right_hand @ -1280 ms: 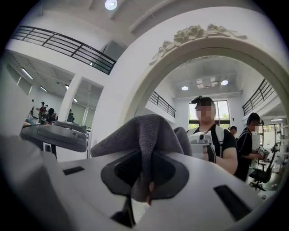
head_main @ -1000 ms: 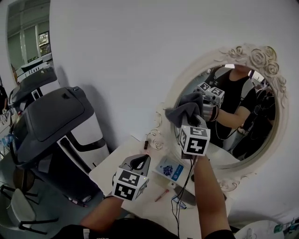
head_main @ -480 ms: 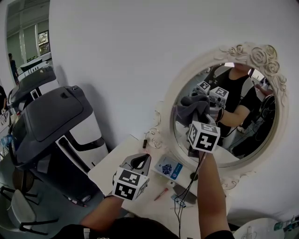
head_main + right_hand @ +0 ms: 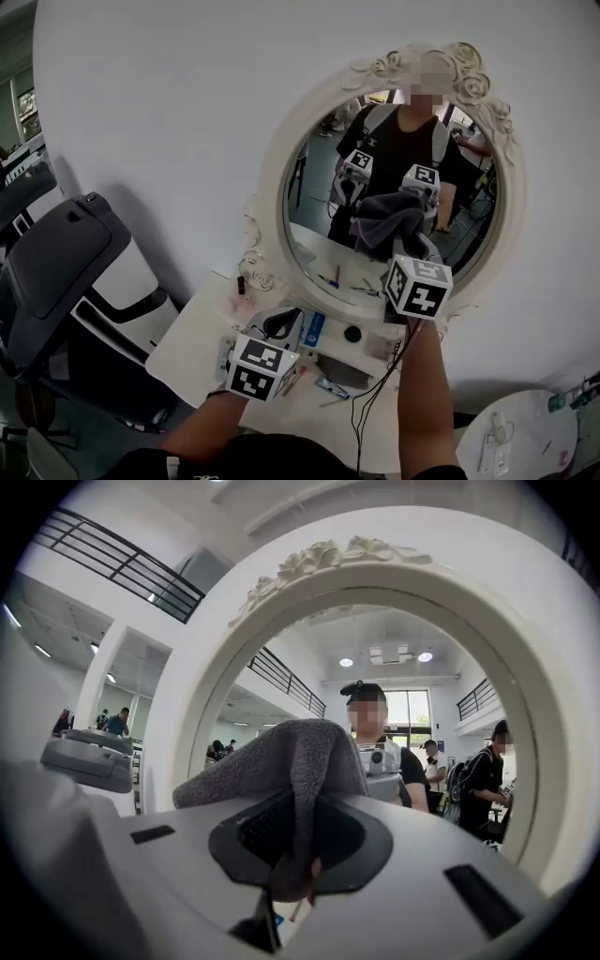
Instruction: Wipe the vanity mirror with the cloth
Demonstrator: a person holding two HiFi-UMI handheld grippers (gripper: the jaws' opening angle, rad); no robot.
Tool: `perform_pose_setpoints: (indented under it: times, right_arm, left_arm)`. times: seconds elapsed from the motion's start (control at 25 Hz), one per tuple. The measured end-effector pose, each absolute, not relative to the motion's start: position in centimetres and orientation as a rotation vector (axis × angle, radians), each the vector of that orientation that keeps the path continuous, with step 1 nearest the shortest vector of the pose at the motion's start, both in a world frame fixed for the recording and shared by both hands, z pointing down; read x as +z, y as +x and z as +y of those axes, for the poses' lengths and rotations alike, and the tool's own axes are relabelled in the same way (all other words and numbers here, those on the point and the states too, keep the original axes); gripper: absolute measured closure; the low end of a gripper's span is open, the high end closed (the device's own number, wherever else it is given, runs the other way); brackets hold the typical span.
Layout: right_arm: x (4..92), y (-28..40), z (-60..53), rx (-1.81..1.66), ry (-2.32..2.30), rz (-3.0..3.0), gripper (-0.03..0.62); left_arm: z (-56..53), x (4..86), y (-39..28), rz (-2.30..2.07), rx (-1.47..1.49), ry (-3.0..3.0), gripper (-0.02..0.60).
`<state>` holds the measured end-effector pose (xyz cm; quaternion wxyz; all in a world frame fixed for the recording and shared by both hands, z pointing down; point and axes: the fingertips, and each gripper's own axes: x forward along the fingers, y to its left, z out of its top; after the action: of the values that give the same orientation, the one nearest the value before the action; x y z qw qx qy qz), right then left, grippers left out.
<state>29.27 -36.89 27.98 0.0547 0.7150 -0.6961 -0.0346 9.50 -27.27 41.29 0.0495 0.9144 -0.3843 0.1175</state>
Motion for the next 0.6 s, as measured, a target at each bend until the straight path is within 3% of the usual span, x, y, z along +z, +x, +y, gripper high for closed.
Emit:
perform_pose_setpoints:
  times: [0.4,0.6]
  right_arm:
    - [29.4,41.8,-30.1,-0.039,2.421,-1.871,0.546]
    - [29.6,43.7,-28.7,-0.009,2.46,-1.876,0.548]
  left_arm:
    - [-25.9,40.9,16.6,-0.971,0.373,2.897,0.575]
    - [-25.5,40.9,17.7,-0.944,0.382,2.908,0.575]
